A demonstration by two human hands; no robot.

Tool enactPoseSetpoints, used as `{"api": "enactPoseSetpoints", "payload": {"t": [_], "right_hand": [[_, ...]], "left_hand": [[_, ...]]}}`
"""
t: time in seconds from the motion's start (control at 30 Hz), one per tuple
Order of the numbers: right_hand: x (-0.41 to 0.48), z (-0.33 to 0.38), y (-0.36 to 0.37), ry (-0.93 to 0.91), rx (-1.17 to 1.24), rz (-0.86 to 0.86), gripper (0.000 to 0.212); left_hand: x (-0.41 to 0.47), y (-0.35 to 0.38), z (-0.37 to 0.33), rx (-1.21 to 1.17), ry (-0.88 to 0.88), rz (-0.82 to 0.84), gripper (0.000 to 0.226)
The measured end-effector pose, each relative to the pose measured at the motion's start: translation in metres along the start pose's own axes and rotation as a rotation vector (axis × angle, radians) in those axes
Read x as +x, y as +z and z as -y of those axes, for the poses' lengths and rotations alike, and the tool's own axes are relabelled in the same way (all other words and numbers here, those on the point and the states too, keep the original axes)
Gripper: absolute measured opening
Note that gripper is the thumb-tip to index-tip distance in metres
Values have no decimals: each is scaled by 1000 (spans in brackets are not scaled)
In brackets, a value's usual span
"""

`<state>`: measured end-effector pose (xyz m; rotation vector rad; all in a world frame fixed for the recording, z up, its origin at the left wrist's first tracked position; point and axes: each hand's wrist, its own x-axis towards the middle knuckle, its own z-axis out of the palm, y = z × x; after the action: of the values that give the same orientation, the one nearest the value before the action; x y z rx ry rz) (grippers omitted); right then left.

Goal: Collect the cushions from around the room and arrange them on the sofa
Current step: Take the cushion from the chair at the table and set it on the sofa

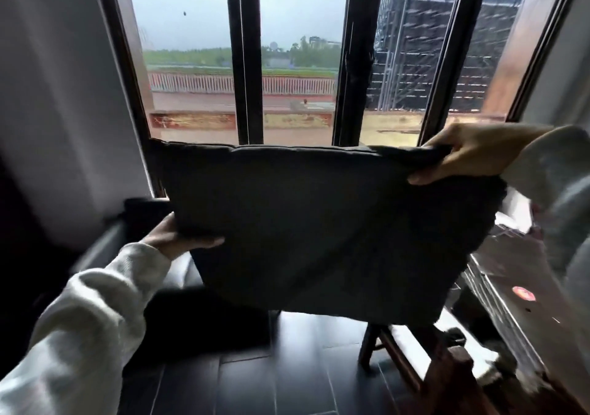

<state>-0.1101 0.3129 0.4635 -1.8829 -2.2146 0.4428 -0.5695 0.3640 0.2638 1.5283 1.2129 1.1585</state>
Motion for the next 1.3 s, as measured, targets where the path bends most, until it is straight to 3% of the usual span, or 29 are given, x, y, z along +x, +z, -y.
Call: {"api": "enactPoseSetpoints", "payload": {"t": [0.17, 0.3, 0.5, 0.57, 0.63, 0.7, 0.77, 0.83, 0.97, 1.13, 1.3], "right_hand": [[84, 48, 38, -57, 77, 77, 58], [172, 53, 85, -152, 203, -49, 92], [308, 44, 195, -89, 914, -429, 119], [356, 47, 230, -25, 1141, -390, 125], [400, 55, 267, 36, 1277, -218, 108], [440, 70, 300, 53, 1267, -23, 81], [483, 88, 329, 50, 1233, 69, 83], [526, 107, 346, 54, 1265, 35, 90], [607, 140, 362, 74, 1248, -48, 80], [701, 187, 388, 69, 1136, -92, 98], [784, 246, 427, 79, 1126, -112, 94]], "left_hand": [[14, -66, 47, -163, 43, -436, 48], [47, -121, 73, -212, 5, -575, 58], [107, -176, 90, -138, 0, -675, 57], [136, -193, 96, -123, -8, -698, 49], [170, -213, 105, -105, -37, -729, 41], [207, -233, 110, -58, -67, -756, 37], [240, -253, 117, -27, -74, -761, 37], [267, -271, 126, -8, -87, -773, 38], [309, -321, 154, 114, -148, -775, 35], [350, -386, 210, 208, -285, -722, 35], [417, -461, 278, 137, -332, -768, 58]]}}
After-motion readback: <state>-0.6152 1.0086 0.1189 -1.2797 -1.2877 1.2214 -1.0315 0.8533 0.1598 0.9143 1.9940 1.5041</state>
